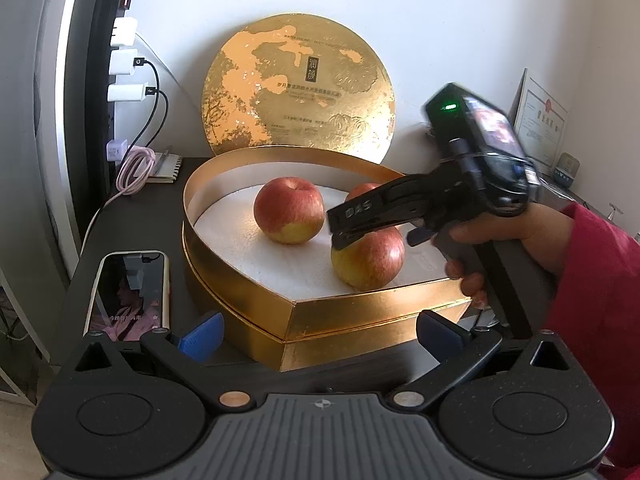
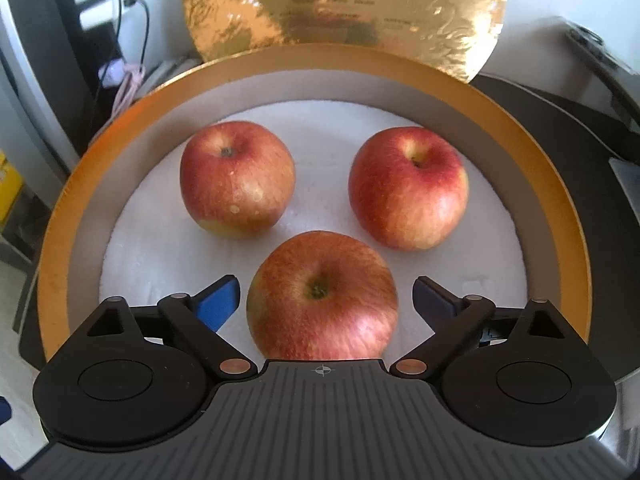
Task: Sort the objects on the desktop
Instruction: 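Lower the apple in front of the two apples and open the right tool, then withdraw the open right tool up from the box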
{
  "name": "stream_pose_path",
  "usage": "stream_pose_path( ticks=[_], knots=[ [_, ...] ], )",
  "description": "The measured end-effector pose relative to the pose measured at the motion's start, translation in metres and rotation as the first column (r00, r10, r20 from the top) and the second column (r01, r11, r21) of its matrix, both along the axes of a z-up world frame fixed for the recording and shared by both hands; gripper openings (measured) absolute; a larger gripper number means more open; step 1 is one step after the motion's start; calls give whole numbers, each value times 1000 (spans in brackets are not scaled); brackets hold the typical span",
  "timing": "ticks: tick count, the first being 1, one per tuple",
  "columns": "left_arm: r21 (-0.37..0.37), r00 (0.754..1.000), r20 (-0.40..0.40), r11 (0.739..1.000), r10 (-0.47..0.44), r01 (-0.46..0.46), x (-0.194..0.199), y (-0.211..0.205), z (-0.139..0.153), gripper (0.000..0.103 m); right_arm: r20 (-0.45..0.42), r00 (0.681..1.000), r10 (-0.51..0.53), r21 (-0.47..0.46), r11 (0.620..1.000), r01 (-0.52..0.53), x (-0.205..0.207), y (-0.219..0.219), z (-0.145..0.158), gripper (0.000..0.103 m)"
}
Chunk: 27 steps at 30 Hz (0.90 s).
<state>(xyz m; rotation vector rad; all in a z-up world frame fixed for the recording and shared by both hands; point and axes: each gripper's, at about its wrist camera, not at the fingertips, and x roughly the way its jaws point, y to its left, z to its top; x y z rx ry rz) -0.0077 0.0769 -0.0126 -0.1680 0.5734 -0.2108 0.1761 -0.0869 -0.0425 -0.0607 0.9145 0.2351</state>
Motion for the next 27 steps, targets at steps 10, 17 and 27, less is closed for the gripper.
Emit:
stream_pose_path(
  ticks=[10, 17, 27],
  knots=[
    [14, 1000, 3, 1000, -8, 8, -4, -10, 4, 102, 75, 993, -88, 181, 981, 74, -53, -47, 29, 99],
    [51, 1000, 4, 999, -2, 2, -8, -25, 9, 102, 86, 994, -61, 217, 975, 41, -70, -59, 35, 100],
    [108, 1000, 12, 994, -11, 10, -13, -56, 19, 102, 120, 993, -10, 213, 977, -16, -98, -79, 36, 101]
  ],
)
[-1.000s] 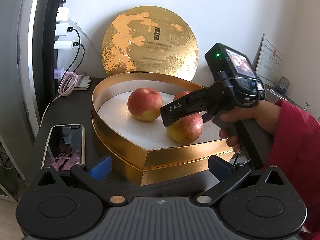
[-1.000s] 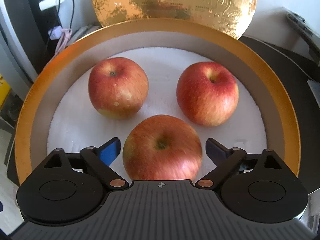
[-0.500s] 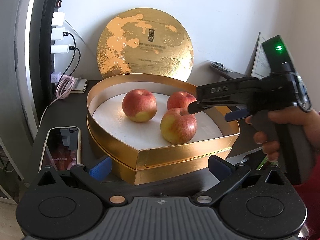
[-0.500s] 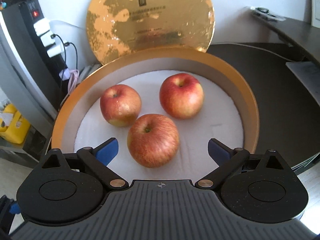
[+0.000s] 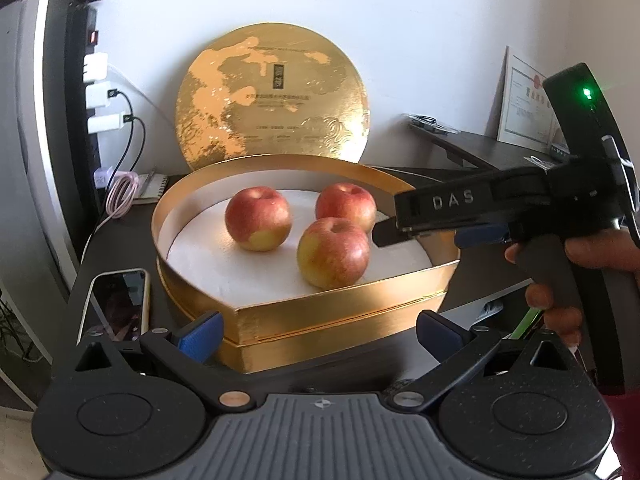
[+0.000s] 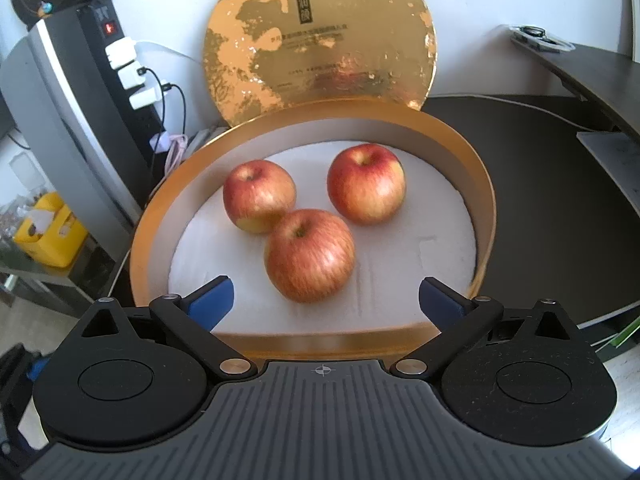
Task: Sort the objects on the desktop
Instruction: 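Withdraw the open right tool up from the box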
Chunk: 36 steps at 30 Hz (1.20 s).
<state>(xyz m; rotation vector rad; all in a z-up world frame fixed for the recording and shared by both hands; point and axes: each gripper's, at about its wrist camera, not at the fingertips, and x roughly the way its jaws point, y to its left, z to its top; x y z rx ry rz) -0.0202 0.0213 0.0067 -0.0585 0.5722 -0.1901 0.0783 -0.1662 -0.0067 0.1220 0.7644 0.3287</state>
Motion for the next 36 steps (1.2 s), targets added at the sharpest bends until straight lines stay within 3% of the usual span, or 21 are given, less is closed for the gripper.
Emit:
stream_pose_path(
  ticks=[13, 36],
  knots=[
    [44, 1000, -7, 999, 20, -19, -4, -30, 6, 102, -5, 1000, 5, 19, 1000, -5, -24, -38, -7, 102],
    [143, 995, -52, 987, 82, -74, 1, -53, 14, 102, 62, 996, 59, 22, 998, -60, -57, -59, -11, 103]
  ],
)
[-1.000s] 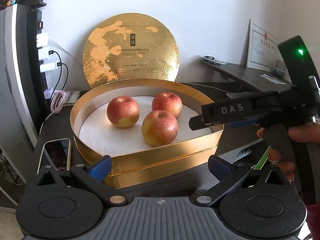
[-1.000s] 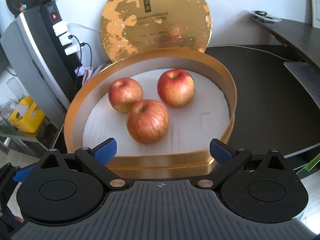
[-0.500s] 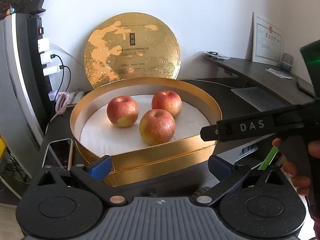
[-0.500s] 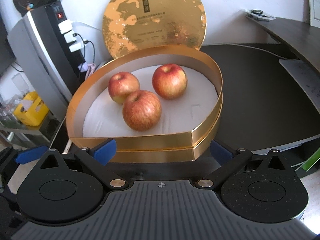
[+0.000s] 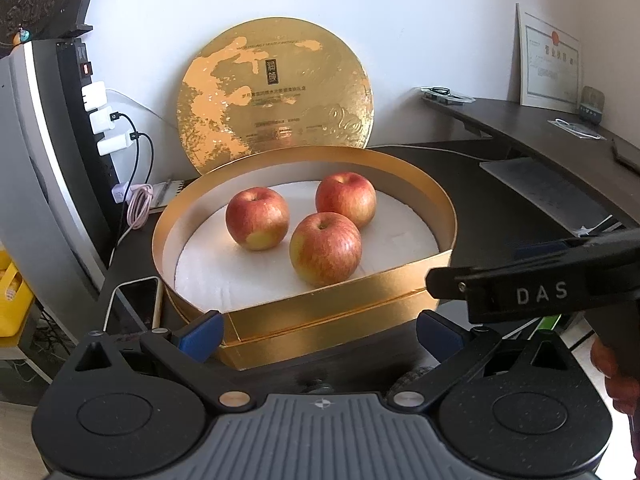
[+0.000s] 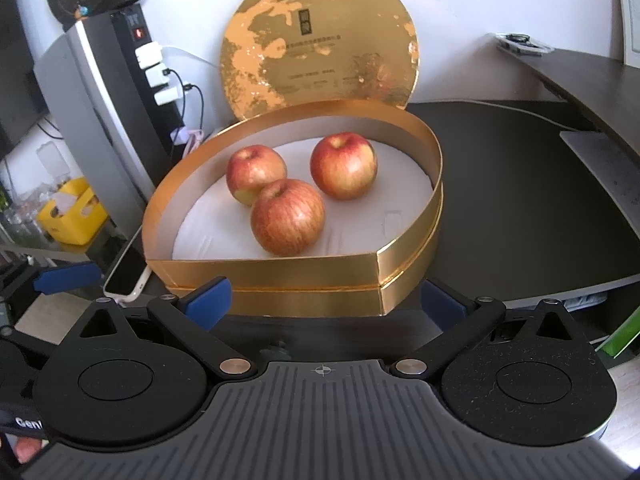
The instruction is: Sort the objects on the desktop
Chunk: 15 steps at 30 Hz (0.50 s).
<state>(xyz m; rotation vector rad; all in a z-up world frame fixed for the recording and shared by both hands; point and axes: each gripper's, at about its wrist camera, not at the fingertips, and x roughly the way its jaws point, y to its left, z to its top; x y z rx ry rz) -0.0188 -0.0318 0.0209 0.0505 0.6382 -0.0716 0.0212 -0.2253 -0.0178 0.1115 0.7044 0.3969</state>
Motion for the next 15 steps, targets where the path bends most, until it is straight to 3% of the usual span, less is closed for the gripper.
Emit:
stream_pose_path(
  ticks=[6, 15],
  knots=[
    [6, 1000, -10, 1000, 0, 0, 6, 1, -1, 102, -7, 1000, -18, 3, 1000, 18, 5, -1, -3, 103],
    [-45, 1000, -20, 999, 5, -6, 22, 18, -10, 102, 12, 1000, -28, -7, 1000, 28, 18, 4, 1, 103]
  ],
)
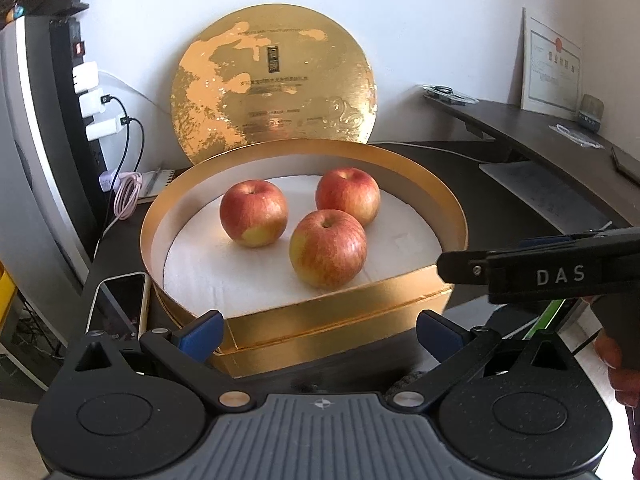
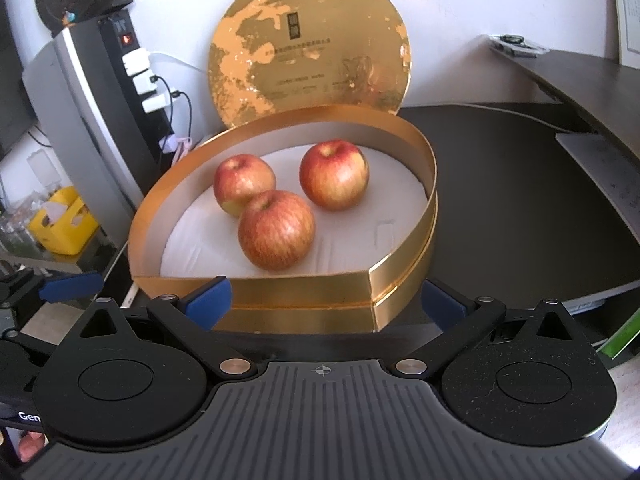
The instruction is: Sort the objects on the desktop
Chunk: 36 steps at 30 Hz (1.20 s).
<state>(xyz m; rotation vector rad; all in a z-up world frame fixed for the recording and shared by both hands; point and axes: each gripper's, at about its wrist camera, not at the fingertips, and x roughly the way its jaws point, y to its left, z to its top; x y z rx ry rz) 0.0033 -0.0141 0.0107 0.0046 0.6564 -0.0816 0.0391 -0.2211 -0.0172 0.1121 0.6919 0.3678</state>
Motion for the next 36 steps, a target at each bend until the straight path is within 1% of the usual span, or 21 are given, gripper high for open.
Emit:
stream_pose_path(
  ticks=[3, 7, 14, 18, 23, 28, 32, 36],
  knots=[
    [-15, 1000, 6, 1000, 15, -15, 5, 9, 1, 102, 8, 1000, -6, -13, 1000, 6, 6, 3, 1, 103],
    [-9, 999, 33, 1000, 26, -25, 12, 18, 9, 102, 18, 1000, -7, -20, 1000, 8, 17, 5, 5, 103],
    [2, 996, 82, 999, 44, -45, 24, 35, 23, 102, 73, 997, 2, -33, 999, 0, 38, 8, 24, 103],
    [8, 993, 109, 998, 55, -56, 32, 44, 31, 102, 120, 993, 16, -63, 998, -8, 50, 8, 48, 103],
    [14, 987, 144, 997, 68, -70, 41, 56, 41, 102, 219, 976, 15, -126, 992, 13, 57, 10, 85, 103],
    [61, 975, 202, 993, 88, -103, 47, 77, 67, 102, 296, 955, 25, -157, 987, 23, 59, 9, 117, 103],
    [99, 964, 234, 984, 122, -149, 51, 87, 78, 102, 335, 942, 25, -151, 988, 27, 63, 3, 130, 103],
    [110, 963, 230, 979, 142, -171, 60, 96, 81, 102, 358, 934, 19, -125, 992, 28, 69, -3, 134, 103]
  ],
)
